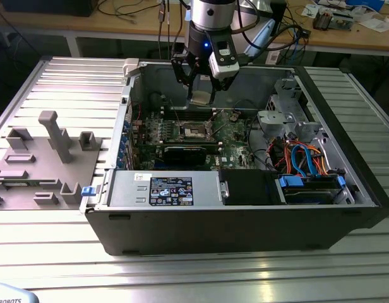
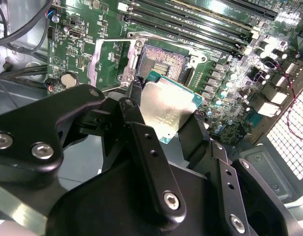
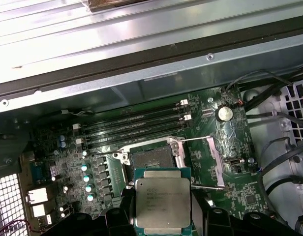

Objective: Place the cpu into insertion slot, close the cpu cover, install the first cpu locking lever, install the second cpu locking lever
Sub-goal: 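Place the cpu into insertion slot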

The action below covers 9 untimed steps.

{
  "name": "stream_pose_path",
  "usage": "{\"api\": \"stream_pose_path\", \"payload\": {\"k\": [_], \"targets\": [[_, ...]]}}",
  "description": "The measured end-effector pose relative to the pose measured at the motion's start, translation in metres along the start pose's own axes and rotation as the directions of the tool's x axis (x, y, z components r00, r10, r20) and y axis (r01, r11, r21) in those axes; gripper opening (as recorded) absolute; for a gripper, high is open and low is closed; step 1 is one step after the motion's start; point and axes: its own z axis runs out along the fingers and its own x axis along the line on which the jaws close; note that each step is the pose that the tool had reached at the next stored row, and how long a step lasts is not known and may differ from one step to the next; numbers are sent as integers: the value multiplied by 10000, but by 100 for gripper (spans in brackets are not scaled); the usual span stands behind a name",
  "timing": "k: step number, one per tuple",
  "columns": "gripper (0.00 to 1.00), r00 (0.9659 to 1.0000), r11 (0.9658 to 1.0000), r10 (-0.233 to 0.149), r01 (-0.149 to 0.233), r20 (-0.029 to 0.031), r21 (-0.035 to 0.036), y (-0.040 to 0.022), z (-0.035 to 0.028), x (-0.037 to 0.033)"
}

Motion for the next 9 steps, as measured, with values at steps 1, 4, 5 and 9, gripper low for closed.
{"api": "stream_pose_path", "payload": {"k": [1,4,5,9], "targets": [[55,10000,10000,13,-13,2,4,0,1,0],[55,10000,10000,60,-60,8,17,0,5,0],[55,10000,10000,83,-83,10,22,0,6,0],[55,9999,9999,147,-147,17,33,-1,11,0]]}}
